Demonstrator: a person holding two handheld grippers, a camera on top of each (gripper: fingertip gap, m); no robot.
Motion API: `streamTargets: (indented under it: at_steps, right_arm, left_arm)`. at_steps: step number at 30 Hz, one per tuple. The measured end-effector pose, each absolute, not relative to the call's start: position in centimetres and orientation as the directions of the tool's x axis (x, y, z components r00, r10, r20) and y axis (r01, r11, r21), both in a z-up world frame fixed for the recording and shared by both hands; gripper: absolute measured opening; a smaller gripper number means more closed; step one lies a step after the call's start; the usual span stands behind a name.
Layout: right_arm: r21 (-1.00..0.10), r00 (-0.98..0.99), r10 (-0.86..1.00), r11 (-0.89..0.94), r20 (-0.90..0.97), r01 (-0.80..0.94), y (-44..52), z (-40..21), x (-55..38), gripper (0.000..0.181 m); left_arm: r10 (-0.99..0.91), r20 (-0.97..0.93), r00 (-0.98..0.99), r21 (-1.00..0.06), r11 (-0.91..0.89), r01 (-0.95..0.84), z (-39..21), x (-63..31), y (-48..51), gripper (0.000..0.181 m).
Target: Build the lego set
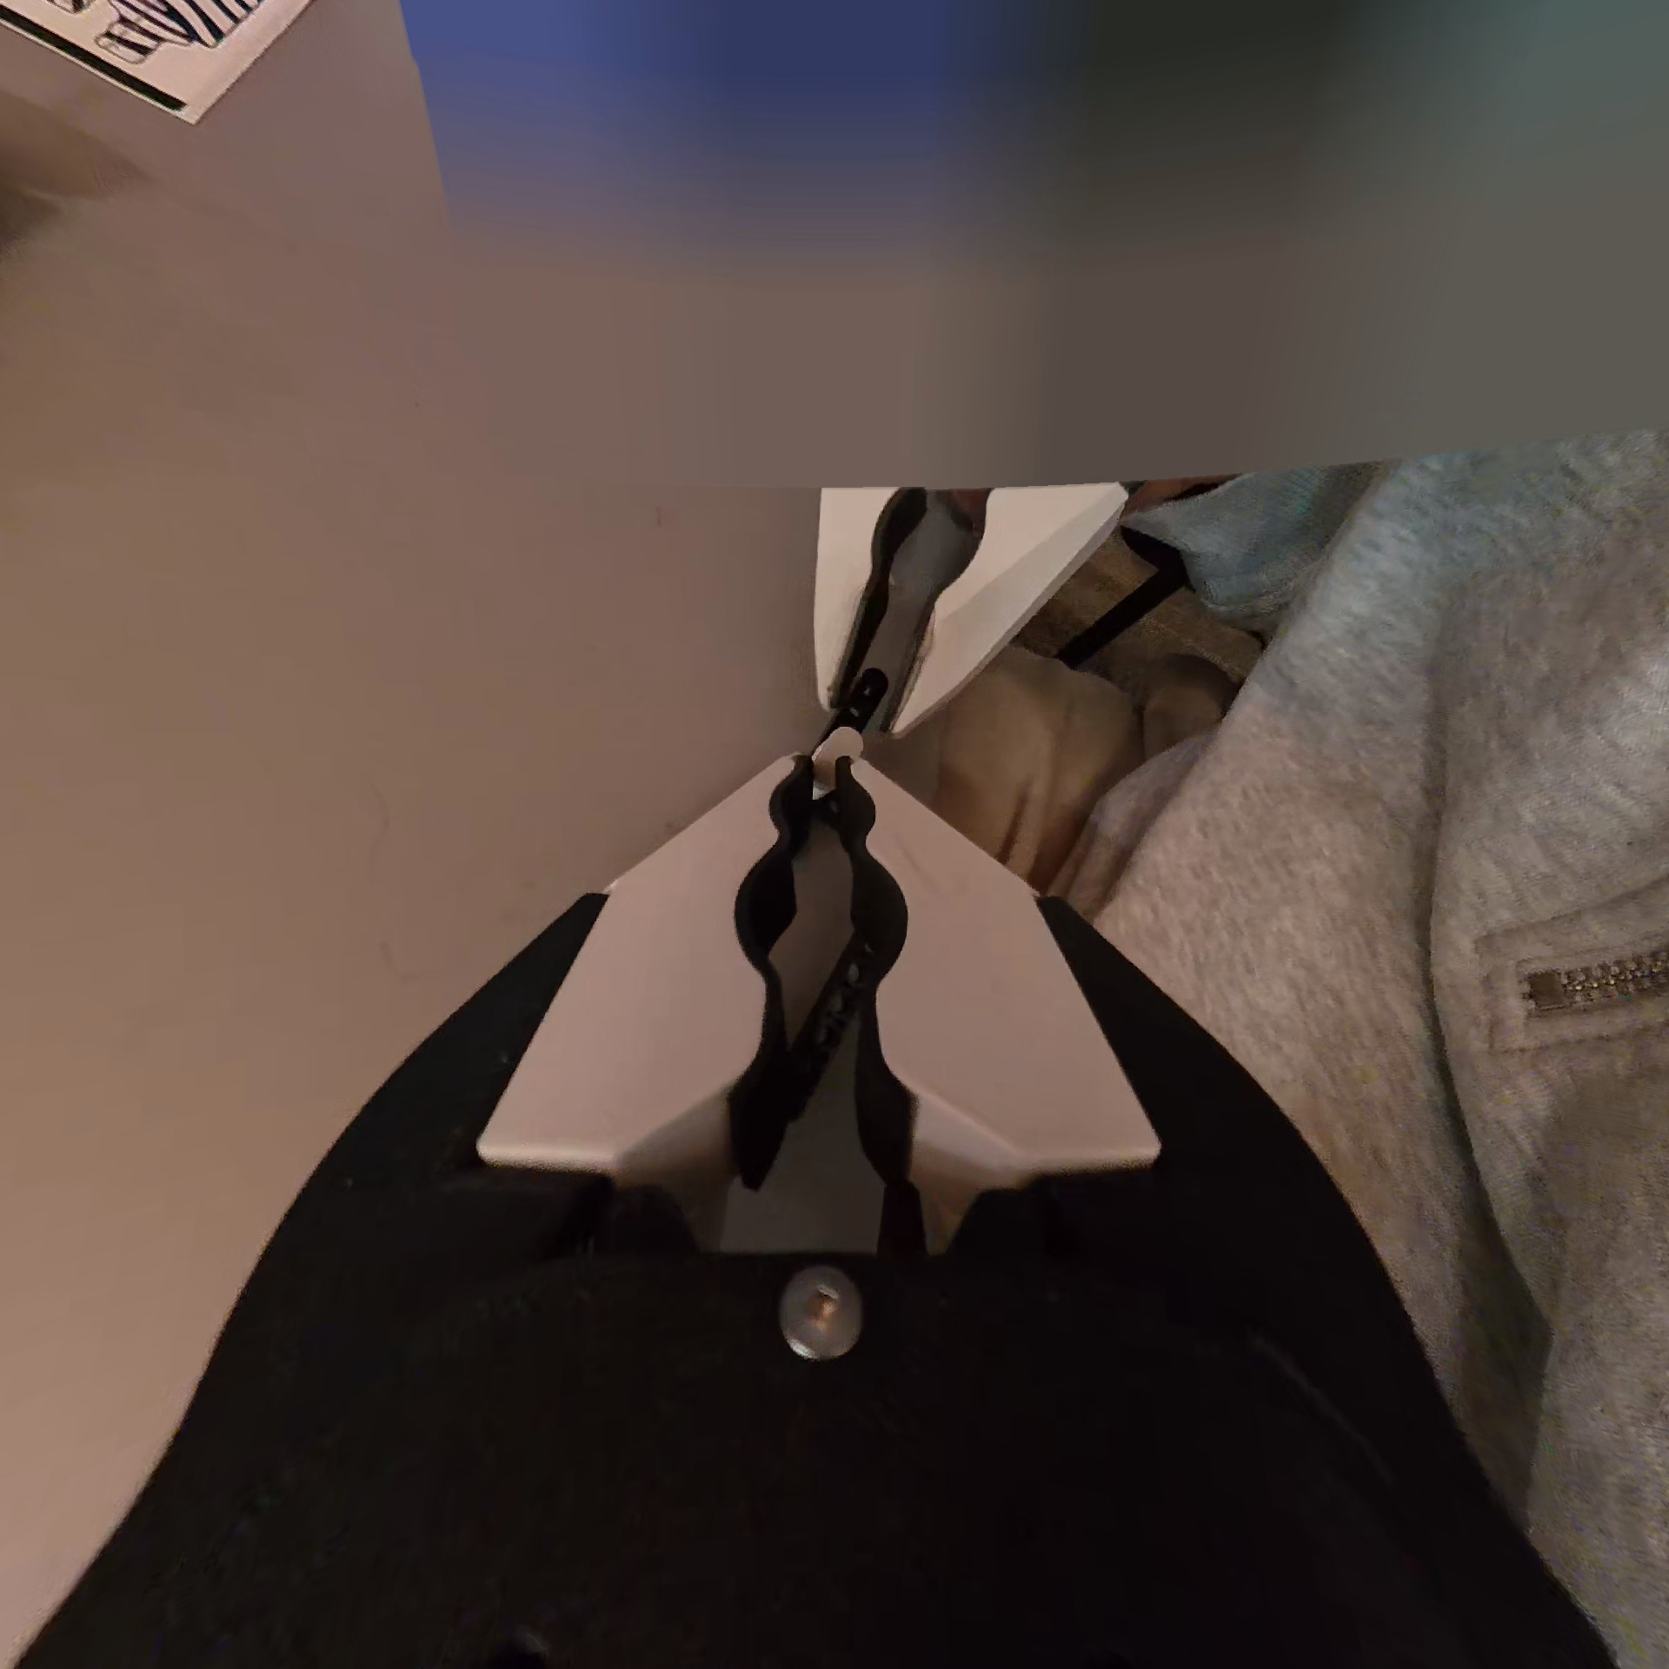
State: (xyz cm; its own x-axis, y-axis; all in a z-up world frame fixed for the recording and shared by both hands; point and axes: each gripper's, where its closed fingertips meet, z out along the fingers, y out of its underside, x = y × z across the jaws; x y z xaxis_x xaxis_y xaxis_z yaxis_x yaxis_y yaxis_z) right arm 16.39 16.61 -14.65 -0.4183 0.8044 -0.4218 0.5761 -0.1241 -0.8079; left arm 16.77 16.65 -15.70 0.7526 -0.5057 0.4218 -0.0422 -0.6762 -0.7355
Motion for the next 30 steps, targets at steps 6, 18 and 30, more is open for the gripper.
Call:
streamTargets:
  at_steps: [6,18,30]
  right_arm:
    - [-0.775,-0.315,0.810,-0.247,-0.495,0.582,17.1,-14.4,16.1,0.005]
    - [-0.705,-0.154,0.784,-0.431,-0.602,0.563,17.4,-14.7,16.7,0.012]
    - [-0.679,-0.137,0.781,-0.425,-0.610,0.598,16.9,-15.7,16.7,0.007]
  left_arm:
    - [-0.464,0.437,0.771,-0.719,-0.694,-0.011,-15.7,16.9,16.7,0.004]
    - [-0.349,0.502,0.791,-0.678,-0.727,0.110,-15.7,17.0,16.8,0.004]
    - [-0.334,0.515,0.790,-0.680,-0.720,0.138,-15.7,17.1,16.9,0.004]
